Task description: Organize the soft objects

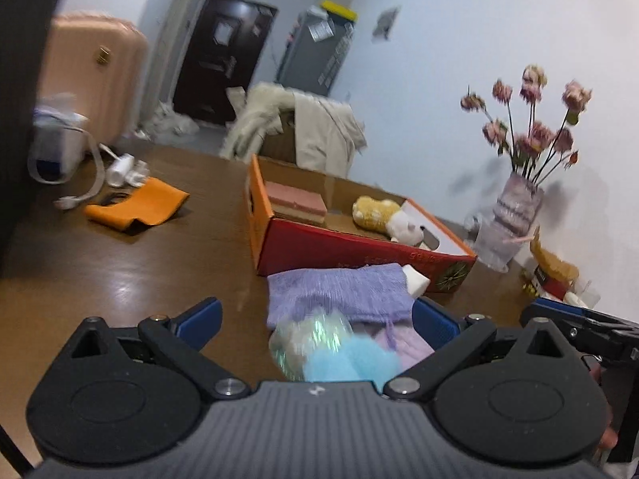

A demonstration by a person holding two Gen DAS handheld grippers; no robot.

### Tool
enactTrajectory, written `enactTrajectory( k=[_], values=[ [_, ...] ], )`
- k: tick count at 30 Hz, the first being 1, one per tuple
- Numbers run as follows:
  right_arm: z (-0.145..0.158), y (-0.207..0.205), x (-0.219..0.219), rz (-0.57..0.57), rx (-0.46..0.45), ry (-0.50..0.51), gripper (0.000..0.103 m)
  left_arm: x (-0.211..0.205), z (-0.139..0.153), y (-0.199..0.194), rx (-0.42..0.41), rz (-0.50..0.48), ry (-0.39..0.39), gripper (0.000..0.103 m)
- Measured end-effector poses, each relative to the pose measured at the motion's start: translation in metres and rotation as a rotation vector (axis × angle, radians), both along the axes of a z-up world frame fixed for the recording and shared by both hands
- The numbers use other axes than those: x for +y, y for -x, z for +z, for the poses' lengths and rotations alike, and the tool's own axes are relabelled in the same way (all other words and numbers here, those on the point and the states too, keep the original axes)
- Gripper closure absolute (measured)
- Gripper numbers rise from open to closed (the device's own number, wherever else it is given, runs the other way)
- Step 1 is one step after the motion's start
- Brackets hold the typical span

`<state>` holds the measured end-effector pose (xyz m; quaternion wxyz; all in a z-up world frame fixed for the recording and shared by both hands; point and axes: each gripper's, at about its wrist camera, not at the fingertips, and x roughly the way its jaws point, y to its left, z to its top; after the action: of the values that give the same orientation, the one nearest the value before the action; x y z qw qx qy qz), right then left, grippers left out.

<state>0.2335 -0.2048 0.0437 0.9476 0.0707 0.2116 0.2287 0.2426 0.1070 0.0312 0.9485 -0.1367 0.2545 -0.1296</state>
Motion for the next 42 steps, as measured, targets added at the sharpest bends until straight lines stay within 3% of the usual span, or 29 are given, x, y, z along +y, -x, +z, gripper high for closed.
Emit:
enactTrajectory(
  k=[2, 4, 9, 12, 13, 14, 17, 19, 24, 28, 32, 35, 42],
  values=[
    [-0.006, -0.022, 0.014, 0.008, 0.001, 0.000, 0.002, 0.005, -0.007, -0.040, 0.069, -0.024, 0.010, 0.000],
    [-0.013, -0.051, 0.030, 0.004, 0.063, 0.016, 0.008, 0.007, -0.016, -0.072, 0.142, -0.033, 0.028, 0.005],
    [-0.035, -0.104, 0.055, 0.003, 0.171, 0.050, 0.026, 0.014, -0.046, -0.094, 0.199, -0.098, 0.121, 0.020],
    [-0.049, -0.117, 0.061, 0.038, 0.210, 0.059, 0.049, 0.014, -0.054, -0.092, 0.211, -0.111, 0.130, 0.030],
    [-0.053, -0.119, 0.062, 0.056, 0.222, 0.052, 0.067, 0.014, -0.054, -0.092, 0.213, -0.117, 0.138, 0.041],
    [-0.056, -0.117, 0.063, 0.068, 0.215, 0.045, 0.078, 0.016, -0.055, -0.094, 0.223, -0.127, 0.160, 0.047],
    [-0.055, -0.108, 0.068, 0.072, 0.160, 0.069, 0.090, 0.021, -0.058, -0.097, 0.242, -0.119, 0.199, 0.072],
    [-0.055, -0.104, 0.071, 0.075, 0.133, 0.086, 0.090, 0.020, -0.057, -0.097, 0.239, -0.106, 0.187, 0.088],
    [-0.046, -0.094, 0.075, 0.093, 0.072, 0.121, 0.094, 0.016, -0.042, -0.089, 0.173, -0.140, 0.160, 0.094],
    [-0.013, -0.074, 0.070, 0.102, -0.030, 0.109, 0.095, 0.015, -0.004, -0.065, 0.035, -0.141, 0.157, 0.097],
    [0.027, -0.034, 0.053, 0.102, -0.114, 0.093, 0.095, 0.002, 0.050, -0.012, -0.129, -0.168, 0.176, 0.096],
    [0.042, -0.005, 0.038, 0.095, -0.132, 0.076, 0.095, -0.017, 0.065, 0.026, -0.162, -0.197, 0.190, 0.096],
    [0.044, 0.056, 0.000, 0.072, -0.129, 0.038, 0.095, -0.051, 0.065, 0.084, -0.154, -0.222, 0.217, 0.096]
  ],
)
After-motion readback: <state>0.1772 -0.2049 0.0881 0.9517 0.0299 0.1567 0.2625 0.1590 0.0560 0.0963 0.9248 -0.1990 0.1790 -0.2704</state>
